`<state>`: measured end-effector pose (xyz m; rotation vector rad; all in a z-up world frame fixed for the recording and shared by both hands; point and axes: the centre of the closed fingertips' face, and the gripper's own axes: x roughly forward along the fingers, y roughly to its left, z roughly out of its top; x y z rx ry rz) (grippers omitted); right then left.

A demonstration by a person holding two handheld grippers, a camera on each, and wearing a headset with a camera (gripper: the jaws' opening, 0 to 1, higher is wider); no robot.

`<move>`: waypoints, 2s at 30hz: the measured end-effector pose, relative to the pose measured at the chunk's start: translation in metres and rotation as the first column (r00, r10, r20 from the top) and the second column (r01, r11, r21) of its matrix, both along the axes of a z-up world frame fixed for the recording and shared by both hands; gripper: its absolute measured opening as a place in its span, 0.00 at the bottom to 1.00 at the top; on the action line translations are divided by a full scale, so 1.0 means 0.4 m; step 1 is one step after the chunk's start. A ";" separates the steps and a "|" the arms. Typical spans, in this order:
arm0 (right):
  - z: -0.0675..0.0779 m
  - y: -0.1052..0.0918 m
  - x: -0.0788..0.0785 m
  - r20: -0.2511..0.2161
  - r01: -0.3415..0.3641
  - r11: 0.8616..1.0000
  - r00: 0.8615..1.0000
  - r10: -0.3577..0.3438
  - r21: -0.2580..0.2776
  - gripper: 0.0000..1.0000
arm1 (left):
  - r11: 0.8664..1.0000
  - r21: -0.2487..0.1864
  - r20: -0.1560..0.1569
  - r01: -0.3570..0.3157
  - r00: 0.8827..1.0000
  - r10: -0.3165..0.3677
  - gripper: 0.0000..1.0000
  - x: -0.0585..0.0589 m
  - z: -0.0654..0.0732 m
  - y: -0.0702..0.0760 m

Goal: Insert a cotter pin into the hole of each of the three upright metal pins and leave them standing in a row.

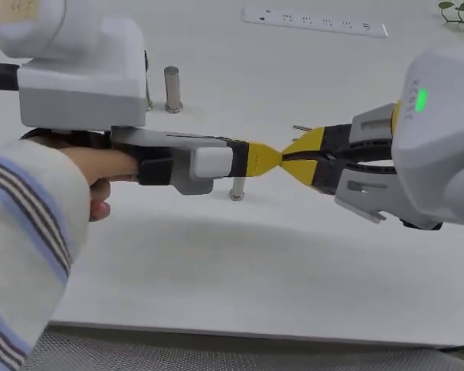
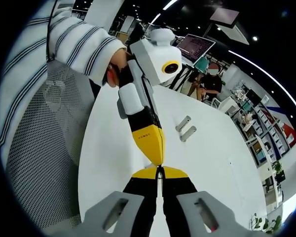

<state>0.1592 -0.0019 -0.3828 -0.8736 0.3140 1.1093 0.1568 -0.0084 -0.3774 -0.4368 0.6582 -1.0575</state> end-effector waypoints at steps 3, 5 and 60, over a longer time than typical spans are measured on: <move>-0.002 0.000 0.000 -0.012 0.004 1.000 1.000 -0.004 0.008 0.00 | 1.000 0.013 0.018 0.009 1.000 -0.009 0.00 -0.004 -0.001 0.002; -0.002 0.001 0.001 -0.015 0.005 1.000 1.000 -0.005 0.010 0.00 | 1.000 0.019 0.026 0.014 1.000 -0.015 0.00 0.002 -0.004 0.007; -0.057 0.000 -0.072 -0.241 -0.030 0.997 0.969 0.045 0.065 0.00 | 0.878 0.387 0.468 0.280 0.761 -0.449 0.00 -0.066 -0.039 0.013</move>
